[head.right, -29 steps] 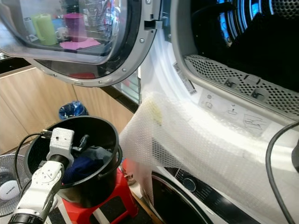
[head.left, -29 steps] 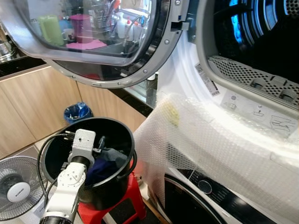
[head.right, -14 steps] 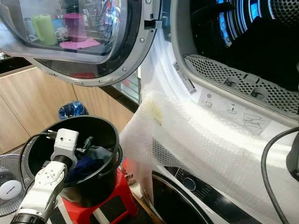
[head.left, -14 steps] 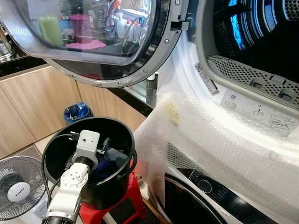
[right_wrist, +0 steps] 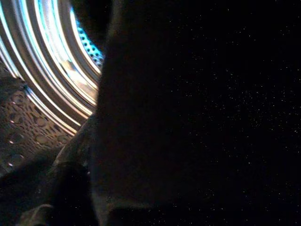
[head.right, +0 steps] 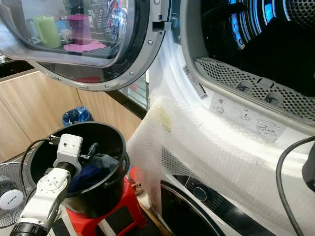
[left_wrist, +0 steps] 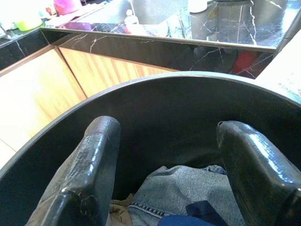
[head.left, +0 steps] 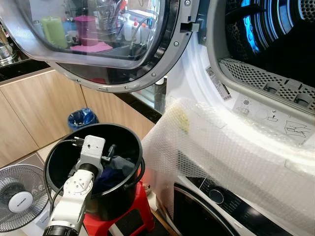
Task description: Clothes washing
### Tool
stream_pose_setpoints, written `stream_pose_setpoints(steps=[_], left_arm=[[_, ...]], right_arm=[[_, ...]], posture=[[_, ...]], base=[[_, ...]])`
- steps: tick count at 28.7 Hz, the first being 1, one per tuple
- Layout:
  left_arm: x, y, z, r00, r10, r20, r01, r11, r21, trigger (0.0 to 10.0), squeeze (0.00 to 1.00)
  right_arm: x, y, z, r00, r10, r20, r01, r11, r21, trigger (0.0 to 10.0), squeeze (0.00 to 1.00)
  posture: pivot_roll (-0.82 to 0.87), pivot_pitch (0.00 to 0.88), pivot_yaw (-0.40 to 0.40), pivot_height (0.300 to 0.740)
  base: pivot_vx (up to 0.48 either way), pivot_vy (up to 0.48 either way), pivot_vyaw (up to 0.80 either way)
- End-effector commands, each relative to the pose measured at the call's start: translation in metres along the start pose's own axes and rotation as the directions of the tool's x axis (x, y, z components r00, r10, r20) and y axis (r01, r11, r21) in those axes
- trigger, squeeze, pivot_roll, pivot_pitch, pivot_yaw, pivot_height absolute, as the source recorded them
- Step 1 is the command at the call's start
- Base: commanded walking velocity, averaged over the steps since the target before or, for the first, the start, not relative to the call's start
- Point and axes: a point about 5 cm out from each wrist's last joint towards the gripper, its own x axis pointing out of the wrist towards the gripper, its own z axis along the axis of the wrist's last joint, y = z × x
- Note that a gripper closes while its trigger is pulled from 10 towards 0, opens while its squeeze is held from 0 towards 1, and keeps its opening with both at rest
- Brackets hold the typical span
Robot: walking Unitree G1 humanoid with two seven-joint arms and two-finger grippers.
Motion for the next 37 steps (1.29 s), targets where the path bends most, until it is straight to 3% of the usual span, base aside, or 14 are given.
stream_pose_setpoints(steps=[1, 7, 8, 9, 11, 14, 16, 19, 20, 23, 25, 28, 32, 37], left_arm=[[0.0, 0.001, 0.0, 1.0, 0.007, -0.009, -0.008, 1.0, -0.026, 10.0, 0.0], [0.004, 0.004, 0.005, 1.0, 0.026, 0.002, -0.026, 0.999, -0.043, 10.0, 0.0], [0.004, 0.004, 0.005, 1.0, 0.027, 0.002, -0.027, 0.999, -0.044, 10.0, 0.0], [0.004, 0.003, 0.004, 1.0, 0.02, -0.002, -0.02, 0.999, -0.041, 10.0, 0.0], [0.004, 0.002, 0.004, 1.0, 0.015, -0.005, -0.015, 0.999, -0.04, 10.0, 0.0], [0.002, -0.014, -0.006, 0.995, -0.074, -0.065, 0.07, 0.996, -0.061, 10.0, 0.0], [0.002, -0.019, -0.005, 0.993, -0.105, -0.058, 0.103, 0.994, -0.041, 10.0, 0.0], [0.002, -0.024, -0.002, 0.991, -0.129, -0.044, 0.127, 0.991, -0.044, 10.0, 0.0], [0.003, -0.025, 0.0, 0.991, -0.129, -0.038, 0.127, 0.991, -0.044, 10.0, 0.0], [0.004, -0.023, 0.002, 0.992, -0.122, -0.032, 0.12, 0.992, -0.05, 10.0, 0.0], [0.003, -0.024, 0.001, 0.992, -0.123, -0.033, 0.121, 0.991, -0.053, 10.0, 0.0], [0.002, -0.027, -0.001, 0.99, -0.135, -0.043, 0.132, 0.99, -0.056, 10.0, 0.0], [0.002, -0.028, 0.0, 0.989, -0.142, -0.044, 0.139, 0.989, -0.058, 10.0, 0.0], [0.002, -0.027, -0.001, 0.988, -0.144, -0.05, 0.142, 0.989, -0.052, 10.0, 0.0]], right_arm=[[-0.001, -0.004, 0.021, 0.999, 0.002, 0.042, -0.003, 1.0, 0.017, 10.0, 1.0], [-0.006, -0.018, 0.069, 0.98, -0.039, 0.194, 0.035, 0.999, 0.024, 10.0, 1.0], [-0.006, -0.017, 0.07, 0.979, -0.032, 0.203, 0.035, 0.999, -0.011, 10.0, 0.42], [-0.005, -0.011, 0.063, 0.983, 0.002, 0.186, 0.014, 0.996, -0.083, 10.0, 0.0], [-0.004, -0.008, 0.056, 0.987, 0.024, 0.157, -0.006, 0.994, -0.112, 10.0, 0.0], [-0.004, 0.024, -0.023, 0.971, 0.193, -0.141, -0.2, 0.979, -0.033, 10.0, 0.0], [-0.006, 0.03, -0.036, 0.958, 0.213, -0.19, -0.223, 0.974, -0.034, 10.0, 0.0], [-0.005, 0.033, 0.004, 0.979, 0.2, -0.046, -0.199, 0.979, 0.04, 10.0, 0.0], [-0.007, 0.032, 0.038, 0.979, 0.191, 0.076, -0.195, 0.98, 0.049, 10.0, 0.0], [-0.013, 0.026, 0.08, 0.964, 0.145, 0.223, -0.167, 0.982, 0.083, 10.0, 0.0], [-0.014, 0.029, 0.079, 0.964, 0.159, 0.214, -0.177, 0.982, 0.066, 10.0, 0.0], [-0.009, 0.041, 0.037, 0.974, 0.217, 0.063, -0.22, 0.975, 0.043, 10.0, 0.0], [-0.007, 0.042, 0.008, 0.973, 0.228, -0.023, -0.224, 0.967, 0.119, 10.0, 0.0], [-0.006, 0.033, 0.009, 0.983, 0.182, -0.034, -0.17, 0.962, 0.215, 10.0, 0.0]], posture=[[0.14, 0.044, -0.002, 0.74], [0.15, 0.042, -0.003, 0.74], [0.15, 0.038, -0.006, 0.74], [0.15, 0.038, -0.006, 0.74], [0.14, 0.036, -0.007, 0.74], [0.13, 0.029, -0.013, 0.74], [0.13, 0.027, -0.009, 0.74], [0.13, 0.028, -0.005, 0.74], [0.13, 0.026, -0.004, 0.74], [0.14, 0.025, -0.007, 0.74], [0.14, 0.023, -0.012, 0.74], [0.13, 0.025, -0.008, 0.74], [0.13, 0.029, -0.011, 0.74], [0.14, 0.03, -0.014, 0.74]], base=[[0.0, 0.0, 0.0], [0.0, 0.0, 0.0], [0.0, 0.0, 0.0], [0.0, 0.0, 0.0], [0.0, 0.0, 0.0], [0.0, 0.0, 0.0], [0.0, 0.0, 0.0], [0.0, 0.0, 0.0], [0.0, 0.0, 0.0], [0.0, 0.0, 0.0], [0.0, 0.0, 0.0], [0.0, 0.0, 0.0], [0.0, 0.0, 0.0], [0.0, 0.0, 0.0]])
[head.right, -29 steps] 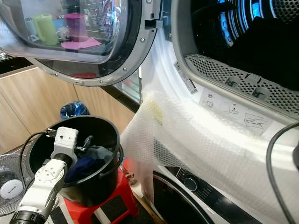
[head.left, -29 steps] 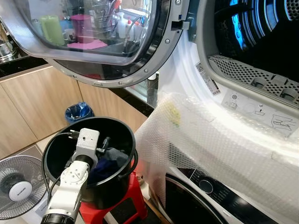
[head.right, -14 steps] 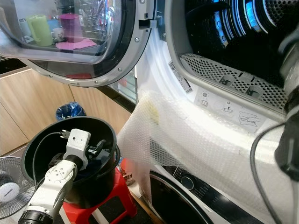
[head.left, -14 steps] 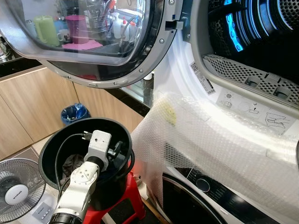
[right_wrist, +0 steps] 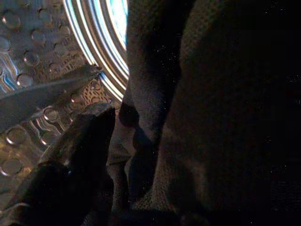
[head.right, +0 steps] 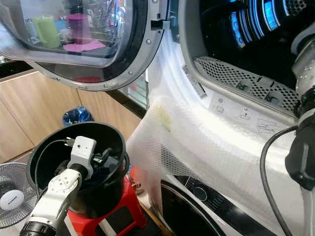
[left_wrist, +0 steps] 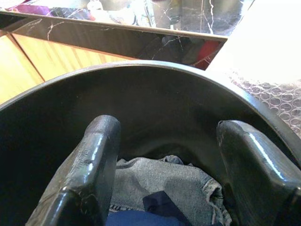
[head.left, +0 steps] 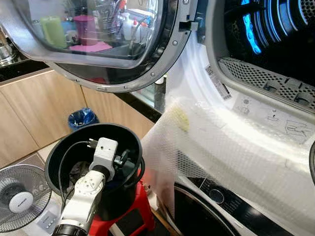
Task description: Clothes washing
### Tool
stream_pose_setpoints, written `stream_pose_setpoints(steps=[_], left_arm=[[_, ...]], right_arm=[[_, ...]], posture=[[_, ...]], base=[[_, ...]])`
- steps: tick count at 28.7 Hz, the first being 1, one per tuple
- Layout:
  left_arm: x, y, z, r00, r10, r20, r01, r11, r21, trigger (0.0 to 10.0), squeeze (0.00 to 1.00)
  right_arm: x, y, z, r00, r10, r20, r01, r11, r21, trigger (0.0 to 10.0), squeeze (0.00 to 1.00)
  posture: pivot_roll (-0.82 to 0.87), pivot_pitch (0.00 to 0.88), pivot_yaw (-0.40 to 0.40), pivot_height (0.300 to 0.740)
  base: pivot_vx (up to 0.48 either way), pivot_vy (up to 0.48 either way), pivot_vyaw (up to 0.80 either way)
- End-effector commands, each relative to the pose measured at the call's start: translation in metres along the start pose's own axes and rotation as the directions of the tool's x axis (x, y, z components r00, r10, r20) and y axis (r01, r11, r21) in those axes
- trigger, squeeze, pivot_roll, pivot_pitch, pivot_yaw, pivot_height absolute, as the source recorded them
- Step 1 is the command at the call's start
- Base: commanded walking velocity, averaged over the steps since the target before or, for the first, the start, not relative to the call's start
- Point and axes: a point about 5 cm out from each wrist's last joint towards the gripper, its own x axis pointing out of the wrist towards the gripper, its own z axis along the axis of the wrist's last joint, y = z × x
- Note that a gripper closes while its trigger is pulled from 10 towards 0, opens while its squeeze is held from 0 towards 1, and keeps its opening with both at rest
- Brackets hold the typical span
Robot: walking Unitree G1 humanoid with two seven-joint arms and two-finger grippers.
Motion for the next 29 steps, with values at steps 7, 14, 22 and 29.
stream_pose_setpoints(steps=[7, 14, 22, 29], left_arm=[[-0.002, 0.002, -0.001, 1.0, -0.005, -0.021, 0.005, 1.0, -0.002, 10.0, 0.0], [-0.002, 0.001, -0.001, 0.999, -0.021, -0.024, 0.02, 1.0, -0.008, 10.0, 0.0], [-0.004, -0.002, -0.002, 0.999, -0.026, -0.029, 0.026, 1.0, -0.008, 10.0, 0.0], [-0.004, -0.003, -0.003, 0.999, -0.04, -0.032, 0.04, 0.999, -0.006, 10.0, 0.0]], right_arm=[[-0.011, -0.004, 0.02, 0.998, 0.001, 0.067, -0.004, 0.999, 0.037, 10.0, 0.0], [-0.039, -0.014, 0.002, 0.999, -0.016, 0.048, 0.013, 0.998, 0.069, 10.0, 0.0], [-0.089, -0.029, -0.067, 0.99, -0.055, -0.13, 0.068, 0.993, 0.093, 10.0, 0.0], [-0.126, -0.036, -0.075, 0.991, -0.055, -0.125, 0.077, 0.981, 0.18, 10.0, 0.0]], posture=[[0.13, 0.032, -0.011, 0.74], [0.13, 0.033, -0.005, 0.74], [0.14, 0.041, -0.026, 0.74], [0.13, 0.03, -0.025, 0.74]], base=[[0.0, 0.0, 0.0], [0.0, 0.0, 0.0], [0.0, 0.0, 0.0], [0.0, 0.0, 0.0]])
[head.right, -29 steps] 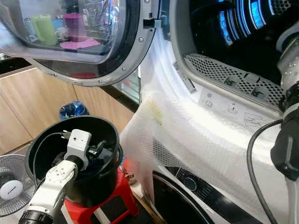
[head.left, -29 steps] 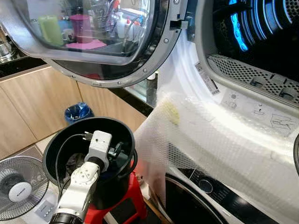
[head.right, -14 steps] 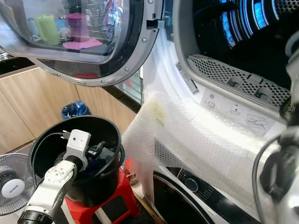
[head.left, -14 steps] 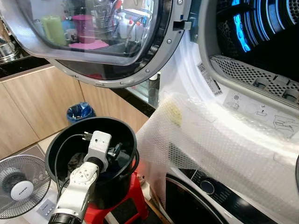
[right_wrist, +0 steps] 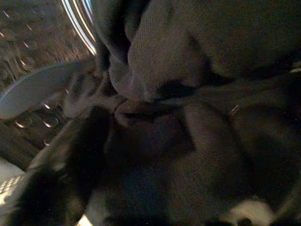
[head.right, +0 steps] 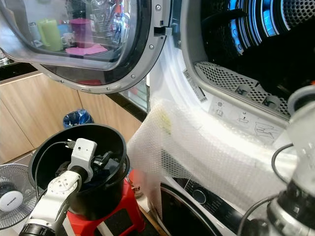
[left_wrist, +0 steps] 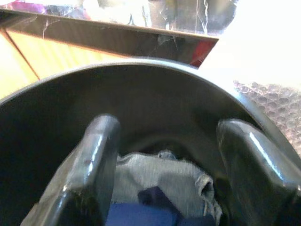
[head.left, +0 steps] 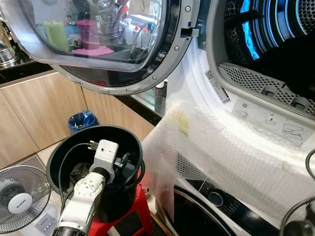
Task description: Clothes washing
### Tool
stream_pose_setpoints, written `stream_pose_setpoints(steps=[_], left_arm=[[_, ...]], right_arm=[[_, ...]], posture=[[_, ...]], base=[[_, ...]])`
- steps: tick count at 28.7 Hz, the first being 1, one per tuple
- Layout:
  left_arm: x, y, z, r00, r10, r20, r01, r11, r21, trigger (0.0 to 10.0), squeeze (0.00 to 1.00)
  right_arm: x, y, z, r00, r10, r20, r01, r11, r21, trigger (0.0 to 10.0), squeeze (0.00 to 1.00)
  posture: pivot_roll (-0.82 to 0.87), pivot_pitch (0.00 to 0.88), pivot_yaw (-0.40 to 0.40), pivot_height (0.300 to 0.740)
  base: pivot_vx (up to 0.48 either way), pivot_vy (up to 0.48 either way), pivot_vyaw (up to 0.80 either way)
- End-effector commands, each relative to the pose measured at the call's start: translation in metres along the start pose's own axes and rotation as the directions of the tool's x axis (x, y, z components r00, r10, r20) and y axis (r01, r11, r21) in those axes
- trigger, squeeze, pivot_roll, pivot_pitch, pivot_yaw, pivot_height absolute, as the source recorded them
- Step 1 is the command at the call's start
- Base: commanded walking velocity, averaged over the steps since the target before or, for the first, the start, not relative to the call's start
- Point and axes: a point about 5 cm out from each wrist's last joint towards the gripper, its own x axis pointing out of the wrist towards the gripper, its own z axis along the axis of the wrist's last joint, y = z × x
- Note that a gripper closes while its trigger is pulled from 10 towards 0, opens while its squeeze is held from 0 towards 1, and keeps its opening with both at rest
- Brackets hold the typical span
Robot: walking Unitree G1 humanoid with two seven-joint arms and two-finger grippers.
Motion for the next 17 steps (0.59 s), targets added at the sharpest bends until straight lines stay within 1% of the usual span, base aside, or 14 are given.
stream_pose_setpoints(steps=[1, 2, 3, 4, 5, 7, 9, 11, 12, 13, 14, 15, 16, 17], left_arm=[[-0.001, -0.001, 0.002, 1.0, -0.008, 0.003, 0.008, 1.0, -0.001, 10.0, 0.0], [0.0, 0.0, 0.004, 1.0, -0.007, 0.008, 0.007, 1.0, -0.003, 10.0, 0.0], [0.001, 0.0, 0.005, 1.0, -0.007, 0.012, 0.007, 1.0, -0.005, 10.0, 0.0], [0.001, 0.0, 0.005, 1.0, -0.007, 0.012, 0.007, 1.0, -0.005, 10.0, 0.0], [0.001, 0.0, 0.005, 1.0, -0.008, 0.013, 0.008, 1.0, -0.004, 10.0, 0.0], [0.0, 0.0, 0.006, 1.0, -0.007, 0.017, 0.007, 1.0, -0.006, 10.0, 0.0], [0.0, 0.0, 0.006, 1.0, -0.003, 0.02, 0.004, 1.0, -0.009, 10.0, 0.0], [-0.001, 0.002, 0.006, 1.0, 0.002, 0.022, -0.001, 1.0, -0.011, 10.0, 0.0], [-0.002, 0.003, 0.006, 1.0, 0.004, 0.022, -0.004, 1.0, -0.012, 10.0, 0.0], [-0.002, 0.003, 0.006, 1.0, 0.004, 0.022, -0.004, 1.0, -0.012, 10.0, 0.0], [-0.003, 0.004, 0.006, 1.0, 0.005, 0.022, -0.004, 1.0, -0.012, 10.0, 0.0], [-0.004, 0.004, 0.006, 1.0, 0.004, 0.023, -0.004, 1.0, -0.012, 10.0, 0.0], [-0.004, 0.004, 0.006, 1.0, 0.003, 0.023, -0.003, 1.0, -0.013, 10.0, 0.0], [-0.005, 0.003, 0.006, 1.0, -0.004, 0.027, 0.004, 1.0, -0.012, 10.0, 0.0]], right_arm=[[-0.004, -0.012, -0.015, 0.995, -0.049, -0.086, 0.05, 0.999, 0.01, 10.0, 0.0], [-0.009, -0.012, -0.006, 1.0, -0.001, -0.023, 0.001, 1.0, 0.004, 10.0, 0.0], [-0.011, -0.009, 0.0, 0.999, 0.046, 0.015, -0.046, 0.999, 0.008, 10.0, 0.0], [-0.011, -0.009, 0.0, 0.999, 0.046, 0.015, -0.046, 0.999, 0.008, 10.0, 0.0], [-0.014, -0.007, 0.005, 0.996, 0.079, 0.052, -0.079, 0.997, 0.013, 10.0, 0.0], [-0.023, 0.002, 0.015, 0.973, 0.185, 0.137, -0.191, 0.981, 0.033, 10.0, 0.0], [-0.031, 0.009, 0.021, 0.942, 0.281, 0.182, -0.294, 0.955, 0.045, 10.0, 0.0], [-0.043, 0.017, 0.021, 0.883, 0.432, 0.183, -0.441, 0.897, 0.01, 10.0, 0.0], [-0.052, 0.021, 0.021, 0.838, 0.517, 0.172, -0.522, 0.853, -0.021, 10.0, 0.0], [-0.052, 0.021, 0.021, 0.838, 0.517, 0.172, -0.522, 0.853, -0.021, 10.0, 0.0], [-0.066, 0.028, 0.015, 0.76, 0.634, 0.141, -0.634, 0.771, -0.052, 10.0, 0.0], [-0.075, 0.032, 0.01, 0.703, 0.699, 0.127, -0.698, 0.713, -0.066, 10.0, 0.0], [-0.081, 0.034, 0.007, 0.663, 0.739, 0.118, -0.737, 0.673, -0.072, 10.0, 0.0], [-0.09, 0.035, 0.0, 0.609, 0.787, 0.1, -0.787, 0.615, -0.052, 10.0, 0.0]], posture=[[0.13, 0.03, -0.025, 0.74], [0.13, 0.029, -0.025, 0.74], [0.13, 0.037, -0.024, 0.74], [0.13, 0.037, -0.024, 0.74], [0.13, 0.037, -0.024, 0.74], [0.12, 0.047, -0.024, 0.74], [0.13, 0.054, -0.026, 0.74], [0.13, 0.064, -0.028, 0.74], [0.13, 0.07, -0.031, 0.74], [0.13, 0.07, -0.031, 0.74], [0.12, 0.077, -0.03, 0.74], [0.12, 0.08, -0.034, 0.74], [0.12, 0.08, -0.034, 0.74], [0.12, 0.087, -0.036, 0.74]], base=[[0.0, 0.0, 0.0], [0.0, 0.0, 0.0], [0.0, 0.0, 0.0], [0.0, 0.0, 0.0], [0.0, 0.0, 0.0], [0.0, 0.0, 0.0], [0.0, 0.0, 0.0], [0.0, 0.0, 0.0], [0.0, 0.0, 0.0], [0.0, 0.0, 0.0], [0.0, 0.0, 0.0], [0.0, 0.0, 0.0], [0.0, 0.0, 0.0], [0.0, 0.0, 0.0]])
